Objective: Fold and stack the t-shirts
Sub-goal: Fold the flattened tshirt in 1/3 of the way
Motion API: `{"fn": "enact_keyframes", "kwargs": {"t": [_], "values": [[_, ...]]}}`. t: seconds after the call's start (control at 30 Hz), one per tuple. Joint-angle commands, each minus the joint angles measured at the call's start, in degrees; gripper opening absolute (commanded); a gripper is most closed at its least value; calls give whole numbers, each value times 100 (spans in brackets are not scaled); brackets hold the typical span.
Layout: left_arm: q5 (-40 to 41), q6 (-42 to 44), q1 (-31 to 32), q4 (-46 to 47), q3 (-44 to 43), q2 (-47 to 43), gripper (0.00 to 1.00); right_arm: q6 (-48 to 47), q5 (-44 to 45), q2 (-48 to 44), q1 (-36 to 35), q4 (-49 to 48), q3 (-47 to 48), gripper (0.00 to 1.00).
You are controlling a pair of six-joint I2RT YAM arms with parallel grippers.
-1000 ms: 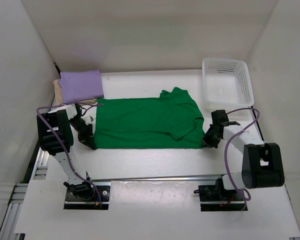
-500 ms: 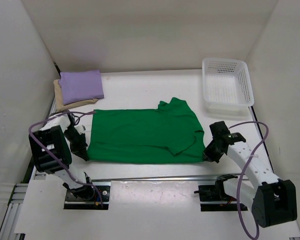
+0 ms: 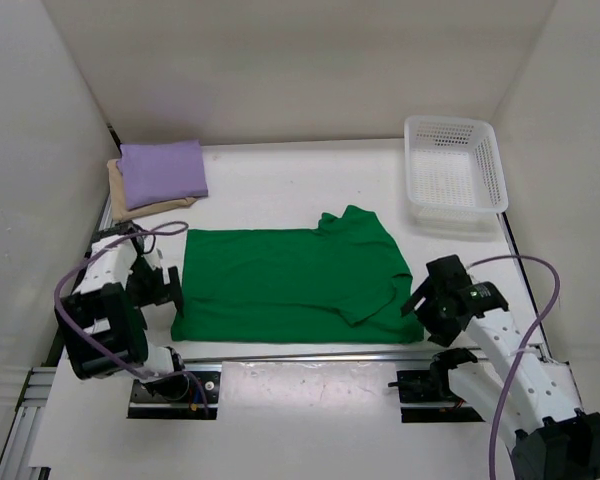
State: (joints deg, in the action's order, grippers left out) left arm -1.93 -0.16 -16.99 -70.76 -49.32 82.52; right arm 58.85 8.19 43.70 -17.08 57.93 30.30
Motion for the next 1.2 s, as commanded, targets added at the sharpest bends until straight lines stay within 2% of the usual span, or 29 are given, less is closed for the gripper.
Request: {"fn": "enact_keyframes", "kwargs": {"t": [0.0,0.07,0.13,0.17,0.23,0.3,0.43,0.47,0.5,0.53,0.57,0.6,0.63,0.67,0.73,0.8,0.83,0.9,0.93,0.97,1.03,1.07,1.17], "values": [[185,16,-50,264,-709,-622,100,-1002,132,129,-76,132,975,83],[-60,16,-50,692,-1096,-895,100,-1479,-79,620,-76,-79,1763,85],[-657,16,3,1063,-1229,-1036,100,-1999,-238,1384,-76,-299,2354,85],[-903,16,3,1238,-1325,-1036,100,-2113,-238,1674,-76,-352,2975,85],[-1562,16,3,1704,-1466,-984,100,-2421,-238,2605,-190,-510,3620,85],[-2202,16,3,2169,-1519,-800,100,-2658,-64,3568,-365,-564,4665,85],[-3101,16,3,2619,-1966,-431,100,-3054,201,5311,-639,-678,6388,85],[-3224,16,3,2681,-2220,-334,100,-3107,253,6116,-708,-582,6757,85],[-3426,16,3,2682,-2388,-237,100,-3160,254,6541,-709,-468,7152,85],[-3506,16,3,2682,-2607,7,100,-3160,332,6955,-709,-345,8000,85],[-3576,16,-127,2525,-3296,140,100,-3160,394,7724,-709,-231,8409,85],[-3803,16,-216,2254,-3799,263,100,-3160,394,8072,-709,-30,8770,84],[-4658,16,-321,1938,-4265,369,100,-3160,455,8345,-648,-28,9069,84],[-5050,16,-487,1734,-4783,440,100,-3091,456,8739,-595,-28,9420,84],[-5622,16,-551,1732,-4545,48,100,-2993,517,8997,-516,-194,9476,84],[-5686,16,-551,2039,-3591,-200,100,-2923,517,8998,-445,-474,9136,84],[-5686,16,-551,1910,-3419,-201,100,-2975,456,8998,-384,-746,9038,84],[-5302,16,-419,1323,-3399,-9,100,-3054,280,9059,-384,-827,8984,84],[-4821,16,-297,1111,-3478,53,100,-3055,228,9146,-384,-888,8984,84],[-3503,16,-157,926,-3584,106,100,-3116,227,9234,-384,-889,9054,84],[-2099,16,187,924,-3883,106,100,-3116,375,9235,-384,-819,9054,84],[-935,16,249,924,-3883,106,100,-3064,377,9148,-384,-819,8889,84],[443,16,416,994,-3813,-218,100,-2941,647,8858,-384,-819,8459,84]]}}
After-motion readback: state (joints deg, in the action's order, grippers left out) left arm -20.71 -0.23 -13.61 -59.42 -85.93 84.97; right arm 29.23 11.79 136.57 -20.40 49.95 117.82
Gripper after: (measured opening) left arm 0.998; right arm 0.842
